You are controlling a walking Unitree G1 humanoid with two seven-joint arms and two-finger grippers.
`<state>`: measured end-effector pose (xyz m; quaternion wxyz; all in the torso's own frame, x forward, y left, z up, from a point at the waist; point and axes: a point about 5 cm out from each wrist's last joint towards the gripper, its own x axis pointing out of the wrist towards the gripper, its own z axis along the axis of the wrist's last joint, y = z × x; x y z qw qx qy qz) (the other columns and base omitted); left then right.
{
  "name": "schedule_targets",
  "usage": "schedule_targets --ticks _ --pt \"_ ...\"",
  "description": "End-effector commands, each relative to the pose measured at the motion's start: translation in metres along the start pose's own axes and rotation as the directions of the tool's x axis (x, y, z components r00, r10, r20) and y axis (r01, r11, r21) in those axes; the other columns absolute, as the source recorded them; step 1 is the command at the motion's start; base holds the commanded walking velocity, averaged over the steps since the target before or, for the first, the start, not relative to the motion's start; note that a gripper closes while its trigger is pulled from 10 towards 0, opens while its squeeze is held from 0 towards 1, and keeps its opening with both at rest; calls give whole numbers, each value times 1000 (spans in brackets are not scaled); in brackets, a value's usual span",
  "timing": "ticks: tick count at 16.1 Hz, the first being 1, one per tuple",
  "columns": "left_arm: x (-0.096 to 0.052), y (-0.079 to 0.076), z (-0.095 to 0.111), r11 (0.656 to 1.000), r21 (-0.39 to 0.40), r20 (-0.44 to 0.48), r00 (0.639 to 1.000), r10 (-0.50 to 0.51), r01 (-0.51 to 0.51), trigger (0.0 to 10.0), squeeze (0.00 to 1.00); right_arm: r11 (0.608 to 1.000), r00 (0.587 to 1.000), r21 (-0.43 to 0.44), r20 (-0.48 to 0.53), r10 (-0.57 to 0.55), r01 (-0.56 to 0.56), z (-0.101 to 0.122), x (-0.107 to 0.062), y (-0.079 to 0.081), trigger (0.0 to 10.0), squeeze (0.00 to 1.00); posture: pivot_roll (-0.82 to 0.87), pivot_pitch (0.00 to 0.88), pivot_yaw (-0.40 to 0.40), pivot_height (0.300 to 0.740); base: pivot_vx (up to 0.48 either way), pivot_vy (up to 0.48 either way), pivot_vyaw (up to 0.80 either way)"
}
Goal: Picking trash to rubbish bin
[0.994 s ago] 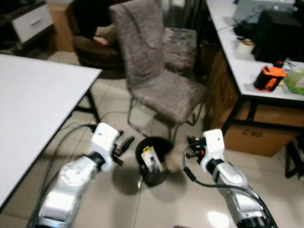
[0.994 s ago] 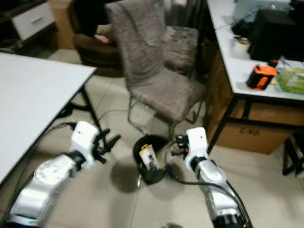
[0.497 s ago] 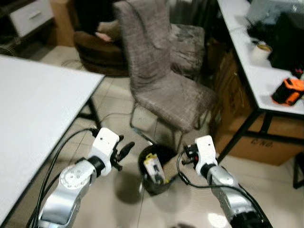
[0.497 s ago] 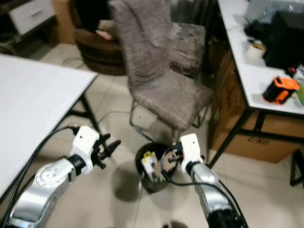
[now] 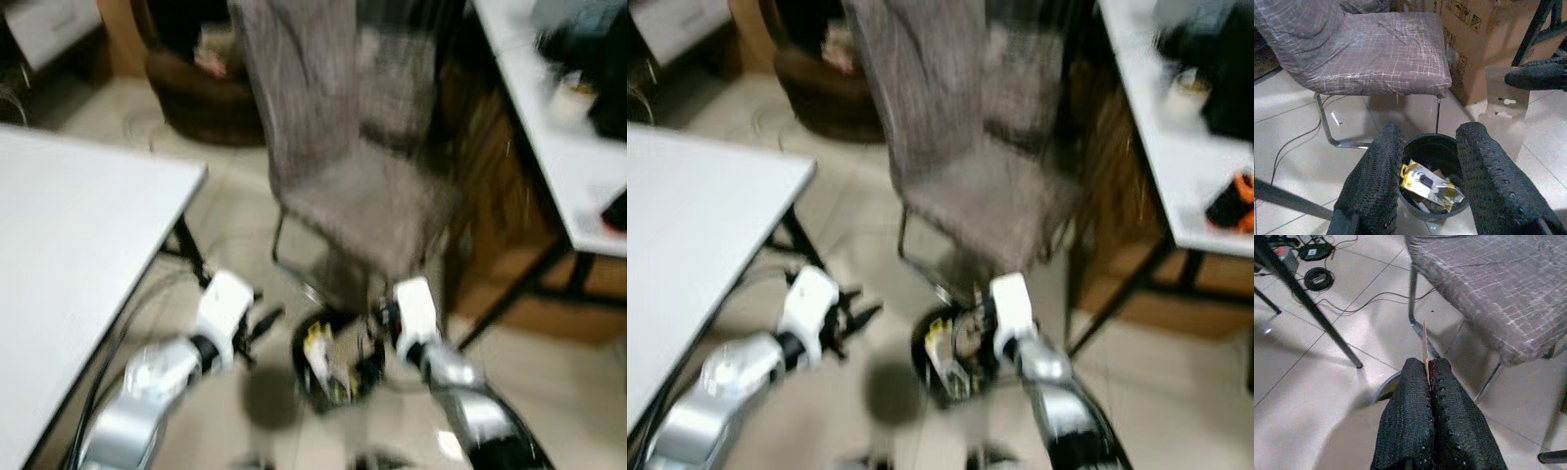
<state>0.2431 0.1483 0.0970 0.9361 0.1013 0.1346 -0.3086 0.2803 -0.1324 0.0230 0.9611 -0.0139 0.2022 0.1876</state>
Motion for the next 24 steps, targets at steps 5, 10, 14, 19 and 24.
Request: schedule_targets --ticks 5,10,14,19,24 --pt "-7 -20 3 980 35 -3 981 -194 194 10000 0 999 1000 -45 16 -5 5 3 6 -5 10000 0 -38 193 -17 740 0 0 0" --pt "-12 -27 0 962 35 -44 962 -268 270 10000 0 995 1000 -101 -1 11 -11 8 18 -7 10000 0 -38 197 -20 740 0 0 0" --pt "-16 -28 0 959 28 -54 958 -281 283 10000 0 990 1000 -140 3 17 -17 19 28 -5 10000 0 -30 199 -26 740 0 0 0" --pt "-16 -28 0 960 28 -52 960 -276 278 10000 0 995 999 -97 25 29 -26 23 31 -5 10000 1000 -29 197 -28 740 0 0 0" --pt "-14 -23 1 969 41 -44 969 -241 243 10000 0 996 1000 -86 26 8 -6 23 32 -9 10000 1000 -34 190 -28 740 0 0 0"
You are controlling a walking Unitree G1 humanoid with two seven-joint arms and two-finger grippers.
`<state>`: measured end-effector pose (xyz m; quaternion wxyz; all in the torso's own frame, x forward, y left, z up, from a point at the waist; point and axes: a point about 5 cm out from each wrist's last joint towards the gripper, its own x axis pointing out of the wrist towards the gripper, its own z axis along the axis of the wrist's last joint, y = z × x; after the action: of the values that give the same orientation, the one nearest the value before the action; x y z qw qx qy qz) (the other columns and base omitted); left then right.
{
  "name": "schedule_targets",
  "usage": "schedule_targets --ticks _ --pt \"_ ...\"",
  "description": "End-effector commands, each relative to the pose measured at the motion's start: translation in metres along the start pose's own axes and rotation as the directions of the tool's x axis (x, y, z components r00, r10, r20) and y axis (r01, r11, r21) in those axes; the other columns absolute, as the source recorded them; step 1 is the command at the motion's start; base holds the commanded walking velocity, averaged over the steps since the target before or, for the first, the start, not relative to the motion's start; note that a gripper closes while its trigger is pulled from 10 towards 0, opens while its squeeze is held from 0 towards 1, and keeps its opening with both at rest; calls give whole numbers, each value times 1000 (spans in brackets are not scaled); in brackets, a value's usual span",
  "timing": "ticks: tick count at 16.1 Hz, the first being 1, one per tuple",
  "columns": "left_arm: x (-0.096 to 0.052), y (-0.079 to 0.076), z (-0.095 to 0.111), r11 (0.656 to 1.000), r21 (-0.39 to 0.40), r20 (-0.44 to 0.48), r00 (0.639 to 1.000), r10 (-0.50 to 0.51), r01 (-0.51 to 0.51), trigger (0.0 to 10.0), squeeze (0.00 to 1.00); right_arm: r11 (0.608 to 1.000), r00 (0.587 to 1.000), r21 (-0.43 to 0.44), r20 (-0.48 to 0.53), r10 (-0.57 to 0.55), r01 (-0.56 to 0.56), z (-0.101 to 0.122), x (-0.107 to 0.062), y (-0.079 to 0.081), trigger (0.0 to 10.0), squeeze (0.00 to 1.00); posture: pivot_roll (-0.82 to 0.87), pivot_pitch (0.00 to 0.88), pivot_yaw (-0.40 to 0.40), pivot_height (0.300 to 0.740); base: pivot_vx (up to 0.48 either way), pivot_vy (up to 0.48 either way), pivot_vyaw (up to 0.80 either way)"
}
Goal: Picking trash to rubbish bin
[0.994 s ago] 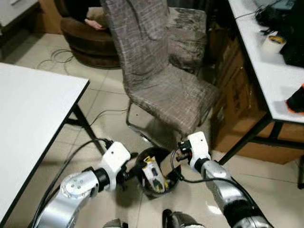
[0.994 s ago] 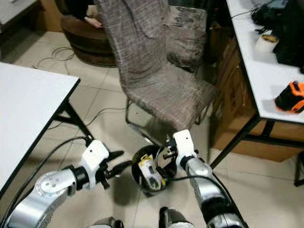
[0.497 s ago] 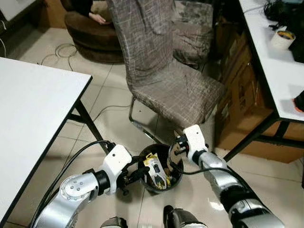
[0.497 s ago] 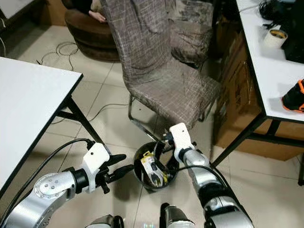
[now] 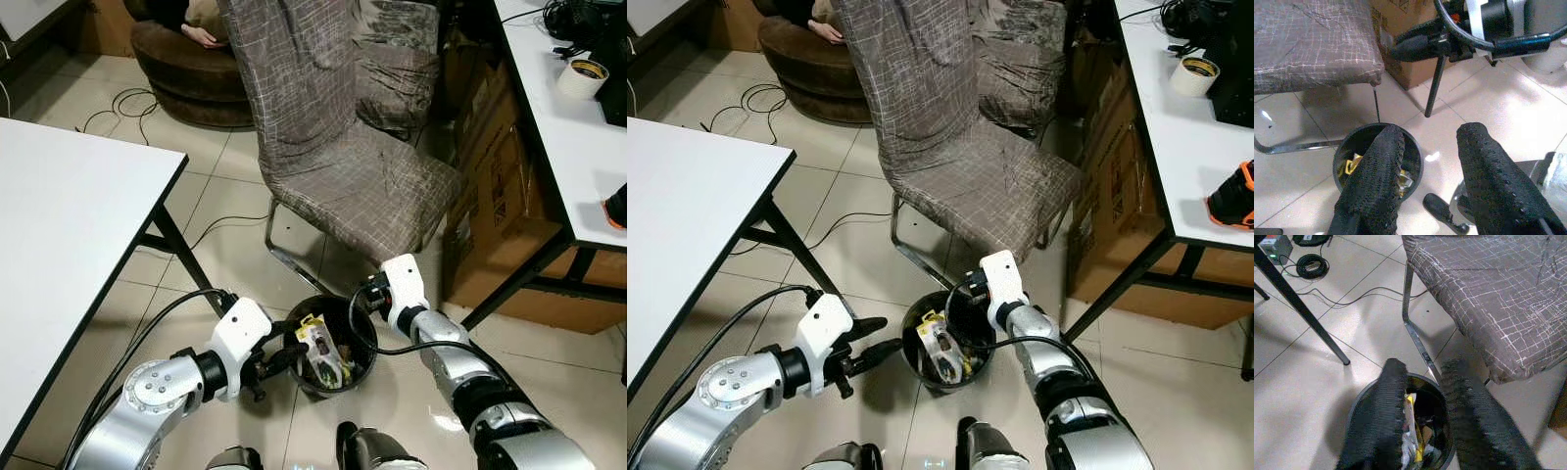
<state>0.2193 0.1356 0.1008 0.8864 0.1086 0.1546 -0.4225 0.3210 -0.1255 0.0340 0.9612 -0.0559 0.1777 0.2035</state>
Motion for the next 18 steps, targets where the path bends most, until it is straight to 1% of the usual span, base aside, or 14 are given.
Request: schedule_targets --ticks 1,2,3,4,5,6,7,8,10,11,13,14,16,18 --pt "-1 3 -1 999 3 -2 999 36 -36 10000 0 1000 1000 11 -3 -9 9 -2 0 -1 10000 1000 -34 185 -30 740 0 0 0" --pt "-1 9 -1 993 -11 2 993 118 -118 10000 0 1000 1000 21 15 -17 16 1 0 -2 10000 0 -31 176 -31 740 0 0 0" --pt "-1 17 -1 976 -43 3 977 212 -212 10000 0 999 999 31 45 -26 25 6 -1 -5 10000 0 -27 167 -37 740 0 0 0" --pt "-4 22 0 961 -68 12 963 271 -269 10000 0 998 997 49 63 -40 37 10 -2 -7 10000 0 -24 156 -38 740 0 0 0" --pt "-13 27 6 921 -107 45 924 381 -375 10000 0 994 986 97 159 -57 42 25 -11 -11 10000 0 -19 133 -41 740 0 0 0" --pt "-14 27 7 916 -124 51 920 389 -381 10000 0 994 982 104 179 -56 38 28 -14 -10 10000 0 -19 133 -41 740 0 0 0" --pt "-20 25 15 906 -123 74 906 416 -406 10000 0 992 966 124 251 -62 32 41 -29 -8 10000 0 -18 127 -43 740 0 0 0" --pt "-23 22 24 896 -149 113 893 436 -418 10000 0 992 952 125 300 -64 27 51 -45 -2 10000 0 -19 107 -49 740 0 0 0" --pt "-21 24 32 882 -190 143 876 460 -432 10000 0 992 948 120 309 -77 41 53 -56 3 10000 0 -19 84 -54 740 0 0 0" --pt "-19 28 35 874 -196 147 868 475 -445 10000 0 987 945 148 308 -111 68 54 -63 6 10000 0 -21 76 -52 740 0 0 0" --pt "-17 33 35 864 -192 135 860 492 -465 10000 0 984 945 167 305 -117 68 55 -70 12 10000 0 -27 65 -47 740 0 0 0" --pt "-17 34 35 866 -190 132 862 490 -463 10000 0 983 950 169 290 -115 67 56 -74 15 10000 0 -35 57 -42 740 0 0 0" --pt "-15 34 36 867 -194 129 864 486 -458 10000 0 979 949 186 288 -130 78 61 -78 14 10000 0 -39 47 -40 740 0 0 0" --pt "-14 34 37 869 -184 128 866 484 -459 10000 0 977 951 196 277 -136 82 61 -79 15 10000 0 -37 41 -41 740 0 0 0"
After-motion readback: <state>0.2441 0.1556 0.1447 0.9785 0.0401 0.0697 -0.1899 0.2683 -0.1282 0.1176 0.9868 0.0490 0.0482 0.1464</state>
